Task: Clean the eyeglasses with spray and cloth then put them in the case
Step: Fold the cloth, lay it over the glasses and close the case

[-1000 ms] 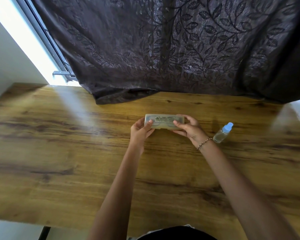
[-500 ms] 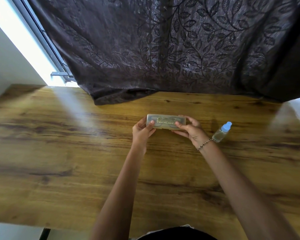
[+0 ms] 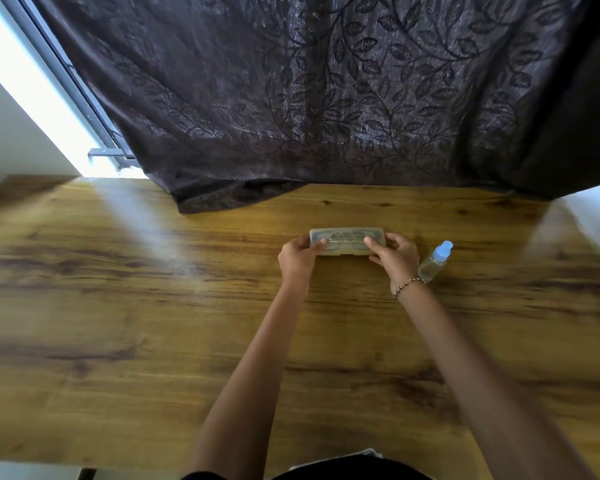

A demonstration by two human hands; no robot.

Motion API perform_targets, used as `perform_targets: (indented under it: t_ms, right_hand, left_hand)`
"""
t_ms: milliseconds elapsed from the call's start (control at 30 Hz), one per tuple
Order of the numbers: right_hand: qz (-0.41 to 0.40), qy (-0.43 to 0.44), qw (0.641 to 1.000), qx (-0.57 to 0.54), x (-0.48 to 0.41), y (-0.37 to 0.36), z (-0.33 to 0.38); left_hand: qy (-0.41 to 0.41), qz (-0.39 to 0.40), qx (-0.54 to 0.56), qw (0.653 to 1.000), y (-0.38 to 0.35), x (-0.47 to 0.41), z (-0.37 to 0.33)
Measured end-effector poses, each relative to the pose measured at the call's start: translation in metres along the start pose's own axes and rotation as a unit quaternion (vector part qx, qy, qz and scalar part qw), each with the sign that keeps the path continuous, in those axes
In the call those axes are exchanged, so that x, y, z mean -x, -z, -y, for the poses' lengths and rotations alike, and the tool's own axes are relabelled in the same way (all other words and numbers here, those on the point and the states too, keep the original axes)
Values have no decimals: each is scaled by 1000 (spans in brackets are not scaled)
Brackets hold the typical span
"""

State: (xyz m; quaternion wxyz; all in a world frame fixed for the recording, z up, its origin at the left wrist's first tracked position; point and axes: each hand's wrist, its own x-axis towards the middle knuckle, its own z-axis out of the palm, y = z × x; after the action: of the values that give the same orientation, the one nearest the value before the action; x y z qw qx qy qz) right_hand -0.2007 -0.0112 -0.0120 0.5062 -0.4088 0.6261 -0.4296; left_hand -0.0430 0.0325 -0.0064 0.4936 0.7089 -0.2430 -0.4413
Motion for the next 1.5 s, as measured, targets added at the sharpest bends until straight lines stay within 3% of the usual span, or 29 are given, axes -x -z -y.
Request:
perform_targets:
  t_ms: [300, 800, 1067, 1300, 1500]
  right_hand:
    - [-25, 24, 987, 156, -6, 2, -20]
    - [-24, 52, 983, 173, 2, 18, -27]
    - [-21, 107, 978, 180, 24, 53, -35]
    - [-4, 88, 981, 175, 32, 72, -46]
    - [-89, 78, 971, 208, 35, 94, -51]
  left_hand:
    - [-50, -26, -51, 997, -1, -1, 7]
    - [-53, -16, -54, 997, 6, -3, 14]
    - [-51, -28, -51, 997, 7, -2, 15]
    - [-40, -34, -45, 998, 7, -7, 18]
    - [-39, -29, -38, 998, 9, -7, 20]
